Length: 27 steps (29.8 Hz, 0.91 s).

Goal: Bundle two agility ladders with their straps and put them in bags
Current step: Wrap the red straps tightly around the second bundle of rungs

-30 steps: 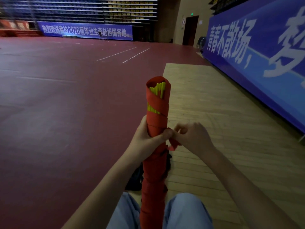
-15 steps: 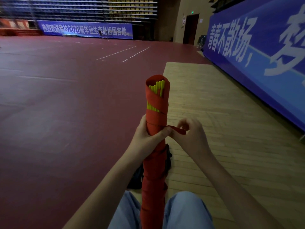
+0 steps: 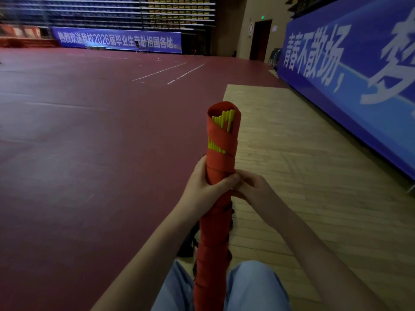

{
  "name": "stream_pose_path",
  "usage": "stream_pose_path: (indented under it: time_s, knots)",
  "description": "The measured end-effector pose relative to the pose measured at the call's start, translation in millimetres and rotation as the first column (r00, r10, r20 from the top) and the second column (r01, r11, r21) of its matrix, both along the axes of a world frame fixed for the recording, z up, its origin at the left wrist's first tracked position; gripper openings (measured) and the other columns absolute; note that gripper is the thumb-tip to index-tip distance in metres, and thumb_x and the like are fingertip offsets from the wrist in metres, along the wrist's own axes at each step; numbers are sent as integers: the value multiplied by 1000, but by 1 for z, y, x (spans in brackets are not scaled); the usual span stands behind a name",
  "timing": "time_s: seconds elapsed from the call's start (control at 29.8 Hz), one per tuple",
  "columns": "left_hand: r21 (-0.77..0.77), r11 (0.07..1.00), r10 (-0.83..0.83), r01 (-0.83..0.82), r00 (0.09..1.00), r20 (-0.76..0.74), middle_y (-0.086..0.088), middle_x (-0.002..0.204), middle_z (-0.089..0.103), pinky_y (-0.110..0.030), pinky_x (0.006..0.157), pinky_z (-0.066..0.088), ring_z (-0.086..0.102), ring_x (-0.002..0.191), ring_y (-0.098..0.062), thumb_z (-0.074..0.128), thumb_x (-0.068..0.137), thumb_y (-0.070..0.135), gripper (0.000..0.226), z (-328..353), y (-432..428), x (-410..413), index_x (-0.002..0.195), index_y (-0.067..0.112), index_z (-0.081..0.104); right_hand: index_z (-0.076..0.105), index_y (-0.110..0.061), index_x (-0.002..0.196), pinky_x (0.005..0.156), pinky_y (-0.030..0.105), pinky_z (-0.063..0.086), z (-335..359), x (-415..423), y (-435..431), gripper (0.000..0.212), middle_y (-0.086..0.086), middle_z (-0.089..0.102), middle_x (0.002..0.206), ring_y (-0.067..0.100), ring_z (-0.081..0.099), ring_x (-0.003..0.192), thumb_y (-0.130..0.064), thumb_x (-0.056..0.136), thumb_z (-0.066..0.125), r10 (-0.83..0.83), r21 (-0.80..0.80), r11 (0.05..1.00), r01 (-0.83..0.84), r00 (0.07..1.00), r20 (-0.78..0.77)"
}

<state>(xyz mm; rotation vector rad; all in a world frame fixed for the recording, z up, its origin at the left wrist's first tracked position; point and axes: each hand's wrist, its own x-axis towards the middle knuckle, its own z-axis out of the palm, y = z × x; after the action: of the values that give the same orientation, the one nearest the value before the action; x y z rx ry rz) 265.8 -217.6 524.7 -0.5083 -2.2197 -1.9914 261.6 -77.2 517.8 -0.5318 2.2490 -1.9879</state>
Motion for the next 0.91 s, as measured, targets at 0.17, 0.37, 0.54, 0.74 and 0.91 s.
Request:
stream_pose_path:
  time_s: [0.17,0.37,0.54,0.74,0.91]
  knots:
    - [-57,995,-72,79,991,113,-14,142,37,-48,96,48,53,118,-27,76,46,63,70,3,-8,-3,107,55,41,57,-22,112,85,21,52,8,0,0,26,-2,64,109,6,64,96,-14,94,40,117,-20,993,-117,992,35]
    - [512,853,-328,101,867,376,-9,132,54,-35,72,56,64,103,-21,46,75,72,75,0,-5,1,134,25,43,61,-22,107,87,26,50,5,-2,-2,33,-1,68,104,15,63,97,-32,80,46,170,-98,982,-160,981,98]
    - [659,750,-310,-59,848,429,-14,139,47,-38,84,50,53,117,-30,23,94,53,64,-2,-6,-7,138,10,40,63,-21,105,81,22,50,4,-1,1,27,-3,70,99,11,65,95,-32,85,48,178,-134,978,-161,977,119]
    - [425,903,13,-55,995,102,2,106,69,-22,84,49,62,104,-10,36,96,30,33,2,-6,4,107,17,64,62,-26,106,77,22,46,-3,-5,0,24,-9,71,97,8,66,92,-25,96,39,59,-111,993,-40,984,170]
    - [260,961,129,-89,982,-140,5,86,67,-13,70,50,62,76,3,45,95,7,17,-7,-6,16,96,19,57,62,-18,104,78,30,47,-7,-2,-2,31,4,66,97,20,61,91,-33,95,38,14,-181,983,20,983,182]
